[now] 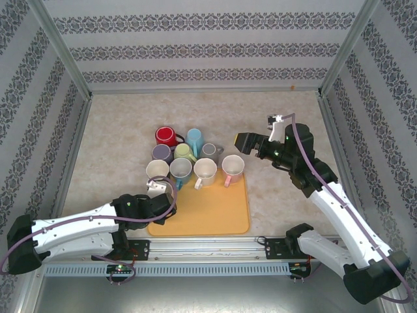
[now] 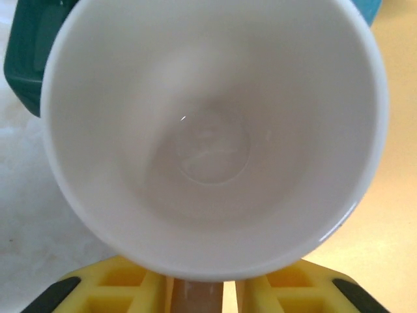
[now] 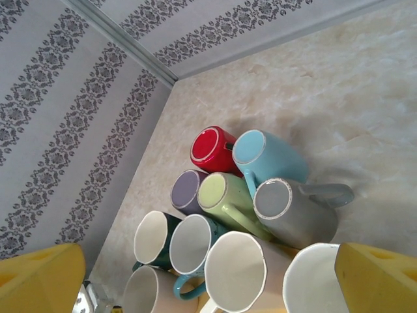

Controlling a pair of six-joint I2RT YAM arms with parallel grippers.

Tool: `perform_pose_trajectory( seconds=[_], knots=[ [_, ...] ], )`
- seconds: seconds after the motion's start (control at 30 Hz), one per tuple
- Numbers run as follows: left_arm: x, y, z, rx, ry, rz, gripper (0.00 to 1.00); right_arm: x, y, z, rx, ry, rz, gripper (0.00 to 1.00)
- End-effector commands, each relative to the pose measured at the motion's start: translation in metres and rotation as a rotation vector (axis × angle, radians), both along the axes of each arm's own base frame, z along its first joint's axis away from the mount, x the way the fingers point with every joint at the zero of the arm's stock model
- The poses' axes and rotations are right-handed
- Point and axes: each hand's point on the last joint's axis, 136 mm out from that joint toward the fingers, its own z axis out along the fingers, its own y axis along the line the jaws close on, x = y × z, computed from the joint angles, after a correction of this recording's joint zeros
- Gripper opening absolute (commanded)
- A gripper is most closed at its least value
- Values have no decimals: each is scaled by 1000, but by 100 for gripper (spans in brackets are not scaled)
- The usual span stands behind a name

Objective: Turn the mug right side up

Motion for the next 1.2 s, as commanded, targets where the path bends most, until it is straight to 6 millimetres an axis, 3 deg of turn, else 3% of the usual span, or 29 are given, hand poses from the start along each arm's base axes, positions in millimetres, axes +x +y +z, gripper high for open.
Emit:
perform_pose_trajectory(
  seconds=[0.0,0.17,0.3,0.43,0.63,0.87,0.97,1.03,1.17],
  knots=[
    [7,0,5,-16,-26,41,31,1,3,0,-11,-23,28,98],
    [5,7,8,-5,-27,59,39,3,6,-1,-18,-20,35,98],
    [4,15,11,-3,-37,82,40,4,9,-4,-50,-24,42,98],
    [4,15,18,-28,-45,87,40,4,22,-9,-141,-43,74,98],
    [-1,-1,27,-42,5,5,43,7,54,-11,-240,-82,190,98],
    [5,-12,89,-123,-72,-71,45,33,75,-22,-404,-84,227,98],
    [12,-16,121,-137,-132,-110,52,49,83,-35,-428,-41,211,98],
    [24,-11,135,-137,-157,-83,54,60,89,-44,-440,-30,190,98],
    [54,-9,144,-204,-138,-47,54,83,100,-61,-479,-1,160,98]
  ],
)
